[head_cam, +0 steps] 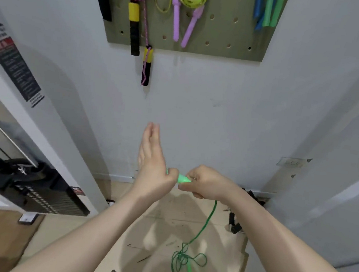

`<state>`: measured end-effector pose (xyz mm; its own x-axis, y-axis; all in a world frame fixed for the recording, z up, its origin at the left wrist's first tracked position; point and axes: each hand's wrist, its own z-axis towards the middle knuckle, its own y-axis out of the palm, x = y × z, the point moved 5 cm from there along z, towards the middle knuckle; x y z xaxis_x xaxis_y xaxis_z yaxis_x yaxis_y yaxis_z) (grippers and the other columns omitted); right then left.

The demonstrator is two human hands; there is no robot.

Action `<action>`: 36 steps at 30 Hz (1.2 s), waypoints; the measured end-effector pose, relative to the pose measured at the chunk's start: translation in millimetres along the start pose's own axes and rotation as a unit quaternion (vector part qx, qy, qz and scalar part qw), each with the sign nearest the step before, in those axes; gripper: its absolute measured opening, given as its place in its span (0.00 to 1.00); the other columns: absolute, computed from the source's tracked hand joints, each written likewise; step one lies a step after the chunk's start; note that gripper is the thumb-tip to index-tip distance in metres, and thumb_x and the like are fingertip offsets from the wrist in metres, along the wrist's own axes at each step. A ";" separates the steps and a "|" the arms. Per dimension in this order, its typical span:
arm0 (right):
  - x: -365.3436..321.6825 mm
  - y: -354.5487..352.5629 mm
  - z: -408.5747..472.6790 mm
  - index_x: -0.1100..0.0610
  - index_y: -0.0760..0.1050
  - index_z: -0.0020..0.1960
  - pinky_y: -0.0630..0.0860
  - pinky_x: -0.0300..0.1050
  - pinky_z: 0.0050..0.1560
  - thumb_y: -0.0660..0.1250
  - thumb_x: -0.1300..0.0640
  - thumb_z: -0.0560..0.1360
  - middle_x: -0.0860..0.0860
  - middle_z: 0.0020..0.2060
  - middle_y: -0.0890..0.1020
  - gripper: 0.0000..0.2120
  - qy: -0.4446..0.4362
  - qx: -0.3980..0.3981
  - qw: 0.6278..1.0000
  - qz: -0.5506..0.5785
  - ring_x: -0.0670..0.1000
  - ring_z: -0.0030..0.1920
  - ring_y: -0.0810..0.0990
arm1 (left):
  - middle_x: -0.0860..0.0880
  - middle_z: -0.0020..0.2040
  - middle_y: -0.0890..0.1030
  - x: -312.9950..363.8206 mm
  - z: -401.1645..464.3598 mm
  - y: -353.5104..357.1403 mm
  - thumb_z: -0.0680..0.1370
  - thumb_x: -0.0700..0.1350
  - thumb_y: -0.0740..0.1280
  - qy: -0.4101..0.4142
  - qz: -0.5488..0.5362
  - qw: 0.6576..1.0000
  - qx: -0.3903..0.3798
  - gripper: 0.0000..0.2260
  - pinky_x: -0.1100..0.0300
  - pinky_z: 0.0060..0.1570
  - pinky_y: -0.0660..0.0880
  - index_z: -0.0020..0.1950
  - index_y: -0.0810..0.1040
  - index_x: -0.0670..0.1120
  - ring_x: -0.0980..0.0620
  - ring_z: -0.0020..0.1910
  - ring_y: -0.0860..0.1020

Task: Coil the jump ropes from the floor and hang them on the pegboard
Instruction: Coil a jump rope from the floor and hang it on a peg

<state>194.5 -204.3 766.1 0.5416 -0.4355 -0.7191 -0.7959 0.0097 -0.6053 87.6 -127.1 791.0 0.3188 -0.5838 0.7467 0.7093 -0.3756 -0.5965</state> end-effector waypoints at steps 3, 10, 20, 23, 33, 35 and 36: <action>-21.9 7.9 -7.6 0.54 0.72 0.34 0.62 0.38 0.25 0.63 0.65 0.70 0.53 0.24 0.72 0.09 -0.032 0.007 0.997 0.075 0.44 0.21 0.65 | 0.50 0.70 0.66 15.7 -14.3 13.9 0.65 0.43 0.55 0.082 0.011 0.965 -0.251 0.36 0.66 0.67 0.59 0.75 0.56 0.49 0.55 0.70 0.64; -64.6 39.1 -15.0 0.55 0.67 0.29 0.64 0.30 0.32 0.69 0.60 0.73 0.43 0.22 0.70 0.16 -0.049 -0.005 0.992 0.119 0.40 0.26 0.68 | 0.55 0.37 0.77 0.9 -26.2 -43.3 0.62 0.57 0.65 0.048 0.034 0.945 -0.323 0.29 0.69 0.34 0.67 0.63 0.71 0.52 0.58 0.34 0.73; -95.1 158.8 -2.1 0.56 0.73 0.39 0.72 0.41 0.49 0.57 0.60 0.80 0.49 0.32 0.74 0.12 -0.041 0.023 0.981 0.188 0.45 0.34 0.75 | 0.51 0.20 0.67 -108.7 -61.4 -210.2 0.80 0.38 0.59 -0.148 -0.391 0.909 -0.011 0.13 0.67 0.22 0.66 0.35 0.71 0.40 0.54 0.20 0.67; -128.9 167.3 -6.8 0.54 0.74 0.38 0.66 0.39 0.33 0.58 0.59 0.80 0.47 0.26 0.66 0.13 -0.068 0.099 0.977 0.175 0.45 0.26 0.65 | 0.46 0.27 0.74 -141.4 -85.8 -221.1 0.78 0.36 0.52 -0.219 -0.378 0.887 -0.146 0.14 0.63 0.31 0.73 0.39 0.74 0.39 0.48 0.27 0.73; -203.4 174.2 -31.7 0.55 0.72 0.33 0.67 0.31 0.33 0.65 0.61 0.76 0.49 0.29 0.71 0.12 -0.141 0.197 0.948 0.207 0.40 0.28 0.70 | 0.56 0.21 0.62 -102.6 -142.7 -243.1 0.75 0.49 0.67 -0.095 -0.478 0.781 -0.391 0.08 0.67 0.21 0.50 0.39 0.82 0.48 0.62 0.17 0.56; -198.3 187.1 -30.7 0.56 0.70 0.33 0.68 0.29 0.32 0.66 0.59 0.75 0.50 0.30 0.70 0.13 -0.121 0.175 0.949 0.235 0.39 0.28 0.70 | 0.56 0.23 0.68 -89.8 -144.5 -257.9 0.71 0.49 0.72 -0.040 -0.570 0.729 -0.377 0.09 0.67 0.21 0.51 0.50 0.83 0.49 0.63 0.17 0.60; -192.3 196.4 -27.2 0.56 0.69 0.34 0.67 0.32 0.34 0.68 0.56 0.74 0.52 0.30 0.70 0.13 -0.111 0.155 0.954 0.233 0.42 0.30 0.70 | 0.55 0.25 0.70 -86.0 -143.1 -266.5 0.70 0.48 0.73 -0.029 -0.608 0.708 -0.357 0.14 0.67 0.20 0.53 0.54 0.82 0.51 0.63 0.17 0.62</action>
<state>-73.3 -143.1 794.8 0.2198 -0.1173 -0.9685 -0.8645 0.4365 -0.2491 -218.8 -79.7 843.7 -0.2158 0.5075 0.8342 -0.0110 -0.8555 0.5176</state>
